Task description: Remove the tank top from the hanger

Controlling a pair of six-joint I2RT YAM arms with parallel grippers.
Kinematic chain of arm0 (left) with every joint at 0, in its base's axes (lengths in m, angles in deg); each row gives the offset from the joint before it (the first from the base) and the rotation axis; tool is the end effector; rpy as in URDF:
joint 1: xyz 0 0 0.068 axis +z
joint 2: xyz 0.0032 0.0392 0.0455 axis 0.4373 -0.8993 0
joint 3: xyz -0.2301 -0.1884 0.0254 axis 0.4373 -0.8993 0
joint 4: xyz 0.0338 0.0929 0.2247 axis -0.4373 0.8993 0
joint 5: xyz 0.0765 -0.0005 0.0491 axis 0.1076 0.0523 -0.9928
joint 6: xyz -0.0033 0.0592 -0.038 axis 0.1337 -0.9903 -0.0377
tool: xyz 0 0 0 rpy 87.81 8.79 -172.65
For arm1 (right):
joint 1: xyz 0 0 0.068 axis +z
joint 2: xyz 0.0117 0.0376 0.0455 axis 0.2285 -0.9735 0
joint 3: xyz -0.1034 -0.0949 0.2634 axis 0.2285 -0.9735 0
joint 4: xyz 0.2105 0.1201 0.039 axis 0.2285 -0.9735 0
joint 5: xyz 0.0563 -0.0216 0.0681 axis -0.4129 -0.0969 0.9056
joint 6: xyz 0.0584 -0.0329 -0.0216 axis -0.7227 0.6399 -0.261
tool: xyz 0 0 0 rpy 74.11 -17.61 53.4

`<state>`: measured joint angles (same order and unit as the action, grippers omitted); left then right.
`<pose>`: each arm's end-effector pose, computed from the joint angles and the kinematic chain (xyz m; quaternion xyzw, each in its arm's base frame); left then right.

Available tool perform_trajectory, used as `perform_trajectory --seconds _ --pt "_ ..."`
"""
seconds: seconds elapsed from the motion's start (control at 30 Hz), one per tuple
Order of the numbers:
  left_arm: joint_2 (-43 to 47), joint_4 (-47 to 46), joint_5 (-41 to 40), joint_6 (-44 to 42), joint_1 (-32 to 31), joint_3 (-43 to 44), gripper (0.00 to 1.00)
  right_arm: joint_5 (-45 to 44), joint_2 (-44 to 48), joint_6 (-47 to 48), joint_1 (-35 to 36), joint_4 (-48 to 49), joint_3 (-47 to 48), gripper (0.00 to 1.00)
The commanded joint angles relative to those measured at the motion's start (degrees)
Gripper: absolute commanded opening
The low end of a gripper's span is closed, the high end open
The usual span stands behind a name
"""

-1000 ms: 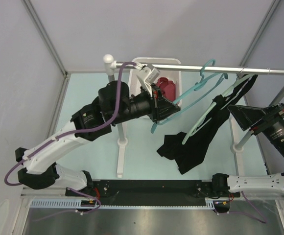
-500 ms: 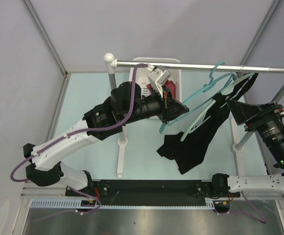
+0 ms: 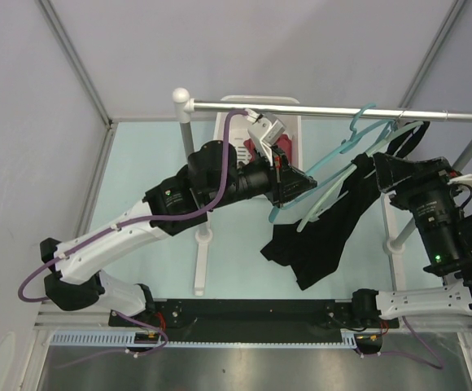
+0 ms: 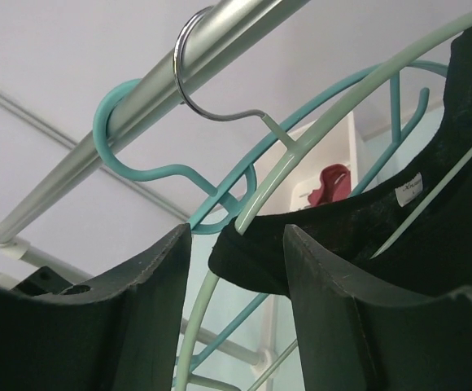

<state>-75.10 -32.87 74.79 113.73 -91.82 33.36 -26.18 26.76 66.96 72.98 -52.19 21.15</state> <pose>0.1212 -0.2790 0.5155 0.2632 0.6694 -0.5128 0.4687 0.0561 -0.0045 0.5227 0.2003 0.6508 0.3019 0.6672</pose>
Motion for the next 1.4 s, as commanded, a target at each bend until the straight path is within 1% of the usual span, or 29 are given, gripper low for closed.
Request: perform_trajectory --seconds 0.0,0.13,0.23,0.33,0.37,0.43,0.47,0.5,0.57,0.6,0.63,0.7,0.73,0.8,0.83,0.93,0.97,1.07,1.13,1.23,1.27,1.37 --pt "1.7 -1.0 -0.6 0.7 -0.2 -0.8 0.0 -8.2 -2.4 1.2 0.4 5.2 0.7 0.54" --pt "2.4 -1.0 -0.4 1.1 -0.2 -1.4 0.0 -9.3 -2.4 -0.8 -0.3 5.8 -1.0 0.54" --pt "2.9 -1.0 -0.5 1.0 -0.3 -2.1 0.0 -8.0 -2.5 -2.4 -1.4 6.0 -3.3 0.54" --pt "3.2 -0.9 -0.3 1.0 -0.3 -2.5 0.0 -6.5 -3.3 -4.2 -4.2 6.0 -4.5 0.55" --pt "3.3 -0.9 -0.3 1.1 -0.3 -2.6 0.0 -4.3 -3.7 -5.1 -6.8 6.5 -4.7 0.55" --pt "3.4 -0.9 -0.3 1.1 -0.3 -2.6 0.0 0.1 -5.8 -5.9 -9.9 6.5 -4.9 0.56" --pt "3.4 -0.9 -0.5 1.1 -0.3 -2.7 0.0 1.5 -6.3 -7.2 -11.3 4.5 -4.6 0.57" --pt "3.4 -1.0 -0.5 1.1 -0.3 -2.7 0.0 2.8 -6.8 -9.4 -14.2 3.8 -4.5 0.57" --pt "3.6 -0.6 -0.7 0.9 -0.3 -2.9 0.0 7.4 -7.2 -11.3 -17.0 2.7 -4.3 0.57" --pt "3.7 -0.6 -0.8 0.6 -0.3 -3.0 0.0 9.2 -7.1 -13.0 -20.5 2.6 -4.5 0.57" --pt "3.7 -0.4 -1.2 0.5 -0.3 -3.3 0.0 13.0 -7.1 -13.8 -22.3 2.6 -4.5 0.57" --pt "3.8 -0.3 -1.6 0.5 -0.3 -3.4 0.0 16.7 -7.9 -16.2 -26.2 0.8 -4.1 0.57" --pt "3.7 -0.5 -1.7 0.5 -0.3 -3.3 0.0 20.8 -8.3 -18.3 -30.2 0.1 -3.9 0.57" --pt "3.7 -0.6 -1.4 0.5 -0.3 -3.2 0.0 25.3 -8.5 -20.4 -33.9 -1.1 -4.1 0.53" --pt "3.7 -0.5 -1.3 0.5 -0.3 -3.0 0.0 30.2 -8.4 -21.8 -37.5 -1.1 -4.2 0.51" --pt "3.5 -0.1 -1.4 0.4 -0.3 -2.6 0.0 36.8 -8.3 -22.8 -41.2 -1.4 -4.3 0.42" --pt "3.4 0.0 -1.4 0.2 -0.3 -2.6 0.0 37.8 -8.1 -23.2 -42.7 -1.5 -4.3 0.33" --pt "3.0 0.1 -1.8 0.1 -0.3 -2.6 0.0 40.7 -6.4 -23.5 -43.6 -1.7 -4.5 0.17" --pt "2.4 0.1 -1.8 0.1 -0.3 -2.3 0.0 41.9 -4.8 -24.0 -43.7 -1.9 -4.5 0.15" --pt "1.2 -0.1 -1.4 0.1 -0.3 -1.3 0.0 43.1 -3.4 -24.5 -43.7 -3.2 -3.8 0.08" --pt "0.8 -0.1 -1.3 0.2 -0.3 -1.1 0.0 43.6 -3.0 -24.6 -43.6 -3.6 -3.1 0.05" --pt "-0.7 -0.4 -0.9 0.5 -0.3 0.0 0.0 45.2 -2.0 -24.8 -43.7 -4.8 -0.6 0.0"
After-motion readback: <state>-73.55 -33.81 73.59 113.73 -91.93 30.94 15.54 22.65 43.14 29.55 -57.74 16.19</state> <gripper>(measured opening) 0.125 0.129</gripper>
